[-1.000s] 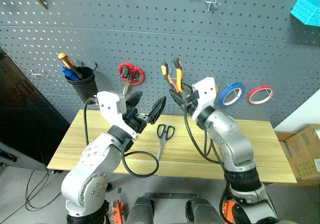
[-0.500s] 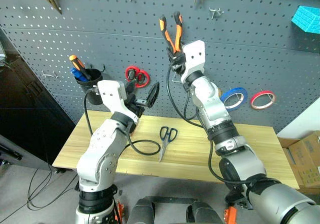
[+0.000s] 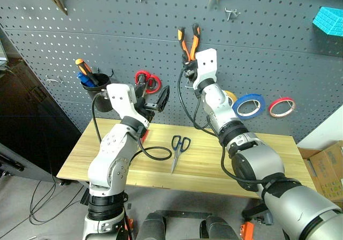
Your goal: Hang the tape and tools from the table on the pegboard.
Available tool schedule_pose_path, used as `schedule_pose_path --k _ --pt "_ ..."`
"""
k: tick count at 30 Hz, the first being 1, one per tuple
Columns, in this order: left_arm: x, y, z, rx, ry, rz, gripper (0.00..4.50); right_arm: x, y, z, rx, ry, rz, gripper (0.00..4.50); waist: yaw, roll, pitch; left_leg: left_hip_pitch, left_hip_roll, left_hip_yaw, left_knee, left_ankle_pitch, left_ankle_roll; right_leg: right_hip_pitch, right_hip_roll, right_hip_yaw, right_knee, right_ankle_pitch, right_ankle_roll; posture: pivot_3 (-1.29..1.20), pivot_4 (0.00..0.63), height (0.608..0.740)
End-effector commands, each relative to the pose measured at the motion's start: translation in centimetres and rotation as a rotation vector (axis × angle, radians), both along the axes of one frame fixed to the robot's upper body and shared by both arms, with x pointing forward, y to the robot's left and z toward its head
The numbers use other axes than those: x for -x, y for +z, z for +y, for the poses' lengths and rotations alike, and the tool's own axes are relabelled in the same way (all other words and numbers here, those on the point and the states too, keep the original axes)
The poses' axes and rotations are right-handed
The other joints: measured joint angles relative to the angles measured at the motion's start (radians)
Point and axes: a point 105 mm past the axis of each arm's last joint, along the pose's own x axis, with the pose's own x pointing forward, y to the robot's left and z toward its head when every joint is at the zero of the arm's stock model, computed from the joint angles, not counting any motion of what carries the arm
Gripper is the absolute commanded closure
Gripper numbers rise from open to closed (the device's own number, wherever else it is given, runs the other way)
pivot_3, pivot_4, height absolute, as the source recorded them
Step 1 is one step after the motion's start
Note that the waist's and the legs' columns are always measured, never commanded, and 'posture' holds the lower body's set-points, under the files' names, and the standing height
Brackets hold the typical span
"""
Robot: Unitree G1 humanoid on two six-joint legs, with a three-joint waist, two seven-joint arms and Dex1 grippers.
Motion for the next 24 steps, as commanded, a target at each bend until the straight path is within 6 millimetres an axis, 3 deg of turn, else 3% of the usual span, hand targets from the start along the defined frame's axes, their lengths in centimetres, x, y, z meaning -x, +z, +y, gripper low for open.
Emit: schedule_pose_path --k 1,5,15,16,22,24 --pt "0.5 1.4 -0.3 -0.003 -0.018 -0.053 0.0 -0.3 -0.3 -1.0 -0.056 -0.04 0.025 2.75 0.0 0.0 0.0 0.0 0.0 0.0 0.0 0.001 0.0 0.0 0.0 0.0 0.0 0.0 0.0 0.24 0.009 0.74" --pt "0.5 1.5 0.2 -0.008 -0.008 -0.05 0.0 -0.2 -3.4 -1.4 -0.018 -0.067 0.103 2.75 0.0 0.0 -0.001 0.001 0.0 -0.001 0.0 0.003 -0.001 0.0 0.001 0.0 0.001 0.001 -0.002 0.24 0.012 0.74" --pt "0.4 1.4 -0.1 0.001 -0.014 -0.047 0.0 0.3 -5.5 -1.0 0.01 -0.014 0.161 2.75 -0.002 0.0 -0.001 0.001 0.0 -0.001 0.0 0.004 -0.001 0.0 0.001 0.0 0.001 0.002 0.0 0.22 0.028 0.74" --pt "0.3 1.4 -0.1 0.001 -0.015 -0.047 0.0 0.4 -5.6 -0.9 0.015 0.003 0.163 2.04 -0.003 0.0 -0.001 0.001 0.0 -0.001 0.0 0.004 -0.001 0.0 0.001 0.0 0.001 0.002 0.0 0.22 0.028 0.74" --pt "0.2 1.4 -0.4 0.003 -0.024 -0.046 0.0 0.6 -6.0 -1.0 0.048 0.027 0.167 0.25 -0.004 0.001 -0.001 0.0 0.0 -0.001 -0.001 0.004 -0.001 0.0 0.001 0.001 0.0 0.002 0.0 0.22 0.032 0.74" --pt "0.2 1.4 -0.4 0.004 -0.025 -0.045 0.0 0.6 -6.2 -1.2 0.053 0.018 0.172 0.02 -0.004 0.001 -0.001 0.0 0.0 -0.001 -0.001 0.004 -0.001 0.0 0.001 0.001 0.0 0.002 0.0 0.21 0.035 0.74"
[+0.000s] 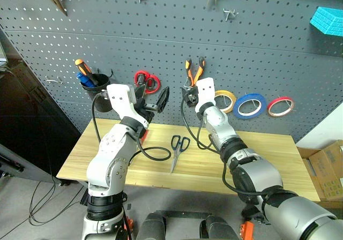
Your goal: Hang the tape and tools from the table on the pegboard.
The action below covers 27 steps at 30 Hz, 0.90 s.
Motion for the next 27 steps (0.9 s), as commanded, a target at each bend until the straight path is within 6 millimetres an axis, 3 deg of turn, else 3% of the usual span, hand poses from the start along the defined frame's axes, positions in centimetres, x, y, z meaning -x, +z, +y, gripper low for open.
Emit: schedule_pose_path --k 1,9,18,23,27 --pt "0.2 1.5 -0.5 0.006 -0.019 -0.056 0.0 -0.2 2.1 -0.4 0.0 -0.012 -0.072 0.02 0.0 0.0 0.0 0.0 0.0 0.0 0.0 0.0 0.0 0.0 0.0 0.0 0.0 0.0 0.0 0.21 0.036 0.74" --pt "0.2 1.2 -0.8 0.003 -0.035 -0.044 0.0 1.5 1.3 -1.4 -0.003 0.018 -0.055 0.02 -0.001 0.0 0.0 0.0 0.0 0.0 0.0 0.0 0.0 0.0 0.0 0.0 0.0 -0.001 0.0 0.18 0.048 0.74" --pt "0.3 0.2 -1.2 -0.008 -0.065 -0.002 0.0 8.5 1.5 -2.6 -0.003 0.173 0.029 0.02 -0.01 0.002 0.001 0.0 0.001 0.0 0.0 0.0 0.0 -0.001 0.0 0.001 0.0 -0.006 0.0 0.13 0.069 0.74" --pt "-0.9 -2.8 -0.2 -0.129 -0.017 0.123 0.0 12.6 2.5 -2.8 0.053 0.364 0.061 0.02 -0.03 0.003 0.002 0.0 0.001 0.001 0.001 0.0 0.0 0.0 0.0 0.001 0.0 -0.007 0.0 0.09 0.088 0.74" --pt "-2.3 -5.4 0.8 -0.212 0.035 0.236 0.0 14.7 3.1 -2.8 0.101 0.496 0.078 0.02 -0.041 0.006 0.004 0.001 0.001 0.001 0.001 0.0 0.0 0.0 0.0 0.001 0.0 -0.007 0.0 0.06 0.106 0.74"
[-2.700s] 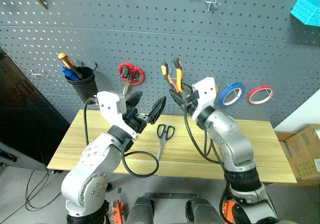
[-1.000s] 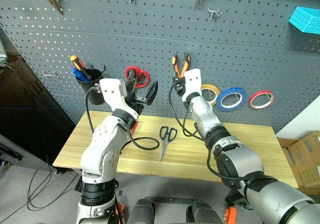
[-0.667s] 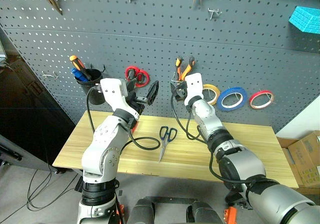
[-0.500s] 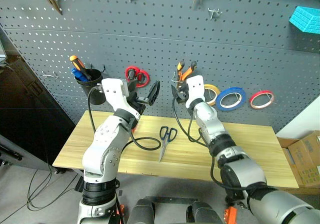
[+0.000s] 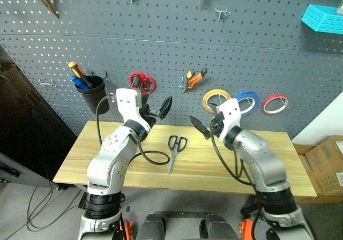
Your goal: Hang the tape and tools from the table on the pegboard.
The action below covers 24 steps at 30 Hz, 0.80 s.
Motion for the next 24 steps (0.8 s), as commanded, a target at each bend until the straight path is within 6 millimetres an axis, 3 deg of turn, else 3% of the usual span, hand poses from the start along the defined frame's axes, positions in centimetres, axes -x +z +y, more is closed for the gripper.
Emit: schedule_pose_path --k 1,5,11,24 --pt "-1.3 -1.9 0.3 -0.101 0.029 0.086 0.0 2.0 1.5 0.4 0.018 0.135 -0.032 0.02 -0.008 0.0 0.001 0.0 0.0 0.0 0.0 0.0 0.0 0.0 0.0 0.0 0.0 0.0 0.0 0.05 0.113 0.74" --pt "-2.0 -6.7 1.1 -0.21 0.067 0.296 0.0 2.7 0.4 -0.9 0.103 0.2 -0.029 0.02 -0.016 0.001 0.008 0.0 0.0 0.0 0.0 0.0 0.0 0.0 0.0 0.0 -0.001 0.0 0.0 0.02 0.14 0.74" --pt "-0.6 -12.3 -0.2 -0.278 -0.006 0.499 0.0 3.5 -0.4 -1.4 0.233 0.32 -0.059 0.02 -0.031 0.002 0.043 -0.002 0.0 0.001 -0.001 -0.001 0.0 -0.002 -0.001 0.0 -0.002 -0.001 0.001 -0.03 0.182 0.74" --pt "1.6 -14.7 -0.8 -0.324 -0.006 0.642 0.0 4.2 -0.3 -1.1 0.29 0.447 -0.088 0.02 -0.055 -0.001 0.095 -0.004 0.0 0.0 -0.001 -0.001 0.0 -0.002 -0.001 0.0 -0.002 -0.002 0.002 -0.06 0.233 0.74"
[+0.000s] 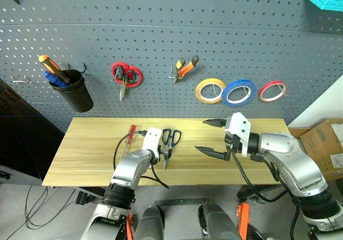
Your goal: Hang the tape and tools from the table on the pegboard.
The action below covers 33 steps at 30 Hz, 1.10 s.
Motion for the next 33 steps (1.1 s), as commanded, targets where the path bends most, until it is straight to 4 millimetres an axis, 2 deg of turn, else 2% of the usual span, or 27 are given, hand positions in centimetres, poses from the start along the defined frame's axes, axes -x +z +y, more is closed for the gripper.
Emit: schedule_pose_path --k 1,4,9,14,17,27,33 --pt "0.1 0.6 -0.4 -0.007 -0.007 -0.015 0.0 0.4 0.9 0.4 0.0 0.061 -0.043 0.02 -0.002 0.0 0.003 0.0 0.0 0.0 0.0 0.0 0.0 0.0 0.0 0.0 0.0 0.0 0.0 -0.06 0.234 0.74" --pt "0.4 0.2 -0.6 0.003 0.005 0.017 0.0 0.6 0.7 0.4 0.005 0.085 -0.041 0.02 -0.004 -0.001 0.01 0.0 0.0 0.0 0.0 0.0 0.0 0.0 -0.001 0.0 0.0 0.0 0.0 -0.06 0.242 0.74" --pt "1.6 -0.7 -2.2 0.047 -0.047 0.103 0.0 0.9 0.3 0.3 0.047 0.133 -0.041 0.02 -0.004 -0.001 0.024 0.0 -0.001 0.0 0.0 0.0 0.0 0.0 -0.001 0.0 0.0 0.0 0.0 -0.07 0.26 0.74" --pt "1.9 -1.0 -2.1 0.034 -0.057 0.128 0.0 0.8 0.3 0.0 0.064 0.138 -0.047 0.02 -0.007 0.0 0.027 0.0 -0.001 0.0 -0.001 0.0 0.0 0.0 -0.002 0.0 0.0 -0.001 0.001 -0.08 0.259 0.74" --pt "1.8 -1.0 -1.7 0.032 -0.032 0.123 0.54 0.5 0.4 -0.1 0.063 0.13 -0.053 0.0 -0.009 0.0 0.028 0.0 -0.001 0.0 -0.001 -0.001 -0.001 0.0 -0.002 0.0 0.0 -0.001 0.001 -0.09 0.262 0.74" --pt "1.2 -0.6 -1.4 0.03 -0.016 0.105 3.95 0.0 0.7 -0.5 0.053 0.104 -0.065 0.0 -0.016 0.0 0.029 -0.003 -0.002 0.0 -0.001 -0.001 -0.001 -0.003 -0.003 -0.001 -0.001 -0.002 0.002 -0.08 0.245 0.74" --pt "0.9 -0.4 -1.0 0.027 0.009 0.09 3.98 -0.3 0.8 -0.6 0.053 0.099 -0.074 0.0 -0.016 0.0 0.029 -0.004 -0.002 0.0 -0.001 -0.001 -0.001 -0.003 -0.003 -0.001 -0.001 -0.002 0.002 -0.08 0.229 0.74"
